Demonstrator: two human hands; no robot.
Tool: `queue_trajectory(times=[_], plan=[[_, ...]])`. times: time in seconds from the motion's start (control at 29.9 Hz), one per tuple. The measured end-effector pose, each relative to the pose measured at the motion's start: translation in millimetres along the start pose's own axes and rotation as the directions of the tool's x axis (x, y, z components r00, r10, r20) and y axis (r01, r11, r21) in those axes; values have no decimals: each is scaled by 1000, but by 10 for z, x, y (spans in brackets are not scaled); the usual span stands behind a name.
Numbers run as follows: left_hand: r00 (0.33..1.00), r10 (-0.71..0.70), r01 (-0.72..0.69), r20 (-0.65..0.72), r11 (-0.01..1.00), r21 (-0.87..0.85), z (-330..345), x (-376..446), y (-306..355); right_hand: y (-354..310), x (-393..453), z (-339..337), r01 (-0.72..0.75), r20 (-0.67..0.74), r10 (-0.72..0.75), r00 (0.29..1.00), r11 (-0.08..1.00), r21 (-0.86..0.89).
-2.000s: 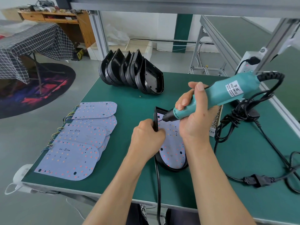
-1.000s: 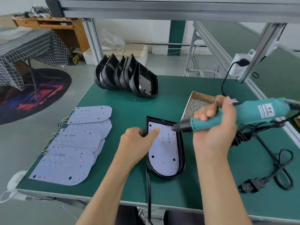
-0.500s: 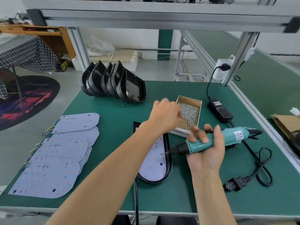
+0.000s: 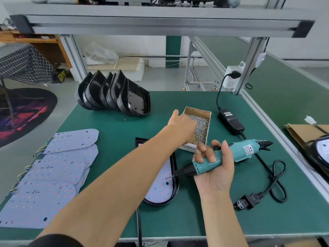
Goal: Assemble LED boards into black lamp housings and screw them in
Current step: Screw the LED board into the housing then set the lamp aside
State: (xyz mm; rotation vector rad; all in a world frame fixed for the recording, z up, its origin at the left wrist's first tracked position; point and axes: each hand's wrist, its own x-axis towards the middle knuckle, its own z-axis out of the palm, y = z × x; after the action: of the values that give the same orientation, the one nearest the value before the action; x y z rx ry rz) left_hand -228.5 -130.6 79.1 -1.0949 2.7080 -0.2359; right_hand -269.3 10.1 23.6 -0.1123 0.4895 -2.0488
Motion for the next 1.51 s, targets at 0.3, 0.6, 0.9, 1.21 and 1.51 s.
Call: queue_trajectory(times=[0.3,0.6,0.9,1.21,1.51], plan=[[967,-104,-5,-234,906,-423,4,-279,-117,-7,4,19,40,-10,-40,999,999,-16],[886,-410,-186,-219,120,-975,162,-1516,-186,-135,-66,398,111,14,-116,993,977,181],[861,-492,-167,-130,-32,-985,293,-1891,-159,-120,-161,738,124,55,-138,989,970,208],[859,-498,-144,-122,-6,-989,364,-1939,-158,-61,-261,687,90,14,-90,996,996,11],[833,-535,-130,-137,51,-990,351,-1961,-129,-80,-376,781,112,4,-112,994,993,-48]])
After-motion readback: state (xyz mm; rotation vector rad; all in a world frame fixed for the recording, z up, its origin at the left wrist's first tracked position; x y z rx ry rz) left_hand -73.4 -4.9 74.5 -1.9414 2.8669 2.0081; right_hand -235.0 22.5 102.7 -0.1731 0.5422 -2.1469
